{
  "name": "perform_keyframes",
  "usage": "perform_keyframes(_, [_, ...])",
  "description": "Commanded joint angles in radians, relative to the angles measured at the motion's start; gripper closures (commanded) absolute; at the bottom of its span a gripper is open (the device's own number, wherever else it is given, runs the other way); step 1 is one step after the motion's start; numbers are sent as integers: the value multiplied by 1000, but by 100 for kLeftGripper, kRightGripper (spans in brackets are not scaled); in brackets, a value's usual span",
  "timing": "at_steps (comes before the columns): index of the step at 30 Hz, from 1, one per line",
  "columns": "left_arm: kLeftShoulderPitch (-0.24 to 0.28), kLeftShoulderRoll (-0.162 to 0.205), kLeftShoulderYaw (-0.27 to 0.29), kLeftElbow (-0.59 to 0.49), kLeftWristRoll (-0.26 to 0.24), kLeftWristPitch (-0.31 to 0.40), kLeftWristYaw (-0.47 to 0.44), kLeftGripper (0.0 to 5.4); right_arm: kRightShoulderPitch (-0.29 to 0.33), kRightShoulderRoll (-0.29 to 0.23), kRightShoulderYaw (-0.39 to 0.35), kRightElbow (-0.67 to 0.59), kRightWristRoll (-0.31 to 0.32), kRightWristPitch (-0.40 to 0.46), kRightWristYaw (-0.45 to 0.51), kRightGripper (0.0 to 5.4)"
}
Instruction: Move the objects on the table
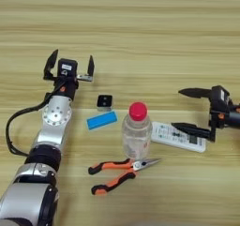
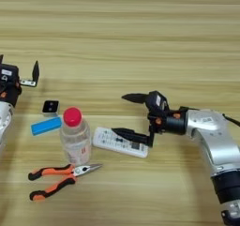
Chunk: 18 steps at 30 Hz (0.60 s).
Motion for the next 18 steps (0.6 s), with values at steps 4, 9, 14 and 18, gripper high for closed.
perform_keyframes(4, [-18,5,-2,12,8,-10,5,0,-81,96,-62,20,59,22,-120,2])
perform_keyframes(9, [-18,5,-2,12,9,-11,5,0,-140,208,-82,149,-1,-57,-291,2])
perform_keyframes(14, [-13,5,-2,3,8,-9,4,0,-189,320,-147,285,5,-163,-436,2])
perform_keyframes(18, [-6,8,-2,-6,5,-7,-1,0,-234,330,-174,440,-63,-278,-531,2])
